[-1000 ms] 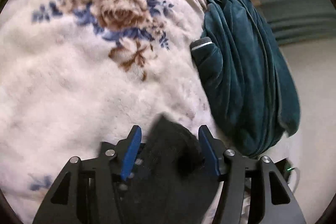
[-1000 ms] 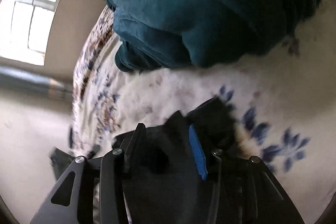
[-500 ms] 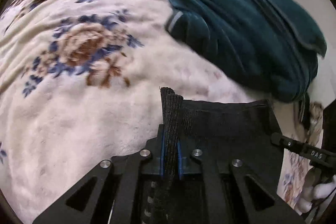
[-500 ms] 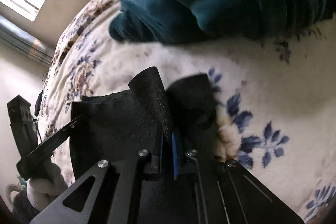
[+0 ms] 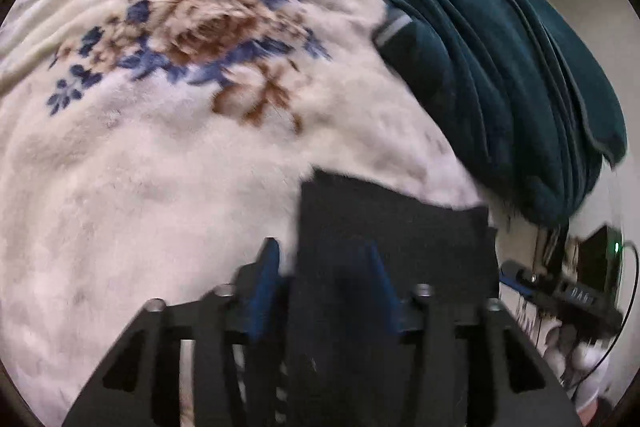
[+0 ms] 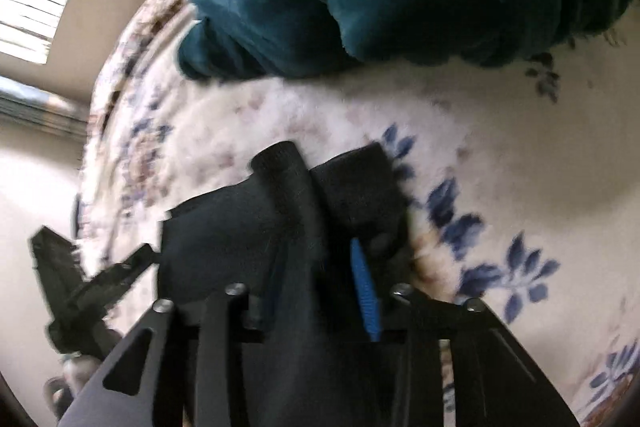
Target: Fold small clothes
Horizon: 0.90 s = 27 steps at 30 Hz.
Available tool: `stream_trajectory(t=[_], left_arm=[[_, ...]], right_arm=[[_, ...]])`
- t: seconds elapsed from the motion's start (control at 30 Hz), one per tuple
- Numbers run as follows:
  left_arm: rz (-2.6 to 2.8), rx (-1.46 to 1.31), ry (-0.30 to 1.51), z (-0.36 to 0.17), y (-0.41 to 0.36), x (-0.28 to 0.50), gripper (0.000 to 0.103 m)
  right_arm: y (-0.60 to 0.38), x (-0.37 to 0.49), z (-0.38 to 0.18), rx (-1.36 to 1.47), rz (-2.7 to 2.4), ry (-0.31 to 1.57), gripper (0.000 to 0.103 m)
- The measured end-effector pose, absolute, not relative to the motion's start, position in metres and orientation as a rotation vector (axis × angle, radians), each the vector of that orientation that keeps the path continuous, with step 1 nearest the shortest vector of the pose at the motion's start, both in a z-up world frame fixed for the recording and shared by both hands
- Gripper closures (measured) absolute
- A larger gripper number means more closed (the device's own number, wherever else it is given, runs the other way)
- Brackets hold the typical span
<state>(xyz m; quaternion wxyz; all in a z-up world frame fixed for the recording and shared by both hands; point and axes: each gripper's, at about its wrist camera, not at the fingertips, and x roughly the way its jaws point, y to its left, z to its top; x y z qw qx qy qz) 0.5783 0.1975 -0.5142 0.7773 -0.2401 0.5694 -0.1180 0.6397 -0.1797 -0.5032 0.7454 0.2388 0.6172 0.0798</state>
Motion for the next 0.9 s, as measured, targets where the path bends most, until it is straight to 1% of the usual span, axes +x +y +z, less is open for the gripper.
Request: stream_trajectory(t=[0.03,0.07,0.1,0.13,0.2,0.27,0.37,0.4,0.43,0.47,0.5,0.53,0.57,0.6,0.63,0.67,0.7,0.73,0.8,0.9], left_arm=[[-0.269,-0.487,1.242,-0.517,0.19,0.577,0.06],[-0.258,-0.43,1.244,-0.521,0.182,0.578,0.065],[-0.253,-0.379,1.229,-0.523,0.175,0.579,0.096],[-0.247,-0.327,1.218,-0.524,0.168,0.578,0.096],[-0.235,-0.305,1.198,-0.524,0.164,0.577,0.096],[-0.237,-0.314,1.218,-0.533,0.163,0.581,0.096],[-0.239,-0.306,1.235,-0.536,0.162,0.593,0.095],[-0.24,-0.291,1.243,-0.533,0.161,0.594,0.092],[-0.24,-0.299,1.252,-0.53,0.162,0.594,0.091],[-0.244,-0.323,1.247,-0.526,0.165,0.592,0.088],[-0.232,-0.328,1.243,-0.521,0.169,0.593,0.076],[-0.216,-0.335,1.241,-0.515,0.176,0.591,0.064],[-0.217,-0.366,1.228,-0.509,0.184,0.588,0.06],[-0.215,-0.397,1.212,-0.502,0.19,0.577,0.052],[-0.205,-0.44,1.196,-0.499,0.197,0.565,0.045],[-0.194,-0.496,1.183,-0.494,0.208,0.55,0.045],[-0.183,-0.56,1.176,-0.492,0.217,0.532,0.045],[-0.167,-0.645,1.171,-0.493,0.226,0.509,0.044],[-0.135,-0.781,1.177,-0.498,0.233,0.466,0.044],[-0.071,-0.961,1.186,-0.508,0.228,0.399,0.043]], right_arm=[[-0.178,0.638,-0.507,0.528,0.19,1.376,0.066],[-0.175,0.636,-0.514,0.513,0.194,1.412,0.066],[-0.172,0.633,-0.519,0.501,0.201,1.432,0.09],[-0.169,0.629,-0.522,0.495,0.203,1.427,0.096],[-0.167,0.621,-0.515,0.446,0.171,1.375,0.097],[-0.171,0.616,-0.502,0.412,0.124,1.31,0.097],[-0.171,0.613,-0.508,0.36,0.075,1.331,0.097],[-0.169,0.614,-0.51,0.35,0.069,1.337,0.097],[-0.171,0.616,-0.513,0.374,0.074,1.358,0.096],[-0.173,0.619,-0.515,0.407,0.079,1.378,0.093],[-0.178,0.621,-0.514,0.442,0.081,1.384,0.088],[-0.183,0.622,-0.511,0.462,0.081,1.373,0.079],[-0.188,0.623,-0.505,0.468,0.073,1.349,0.069],[-0.192,0.626,-0.5,0.459,0.056,1.333,0.055],[-0.199,0.626,-0.495,0.471,0.065,1.316,0.052],[-0.204,0.626,-0.492,0.487,0.09,1.313,0.049],[-0.207,0.625,-0.49,0.496,0.113,1.315,0.041],[-0.211,0.622,-0.488,0.501,0.138,1.317,0.028],[-0.217,0.609,-0.486,0.504,0.191,1.332,0.018],[-0.224,0.583,-0.491,0.511,0.242,1.392,0.017]])
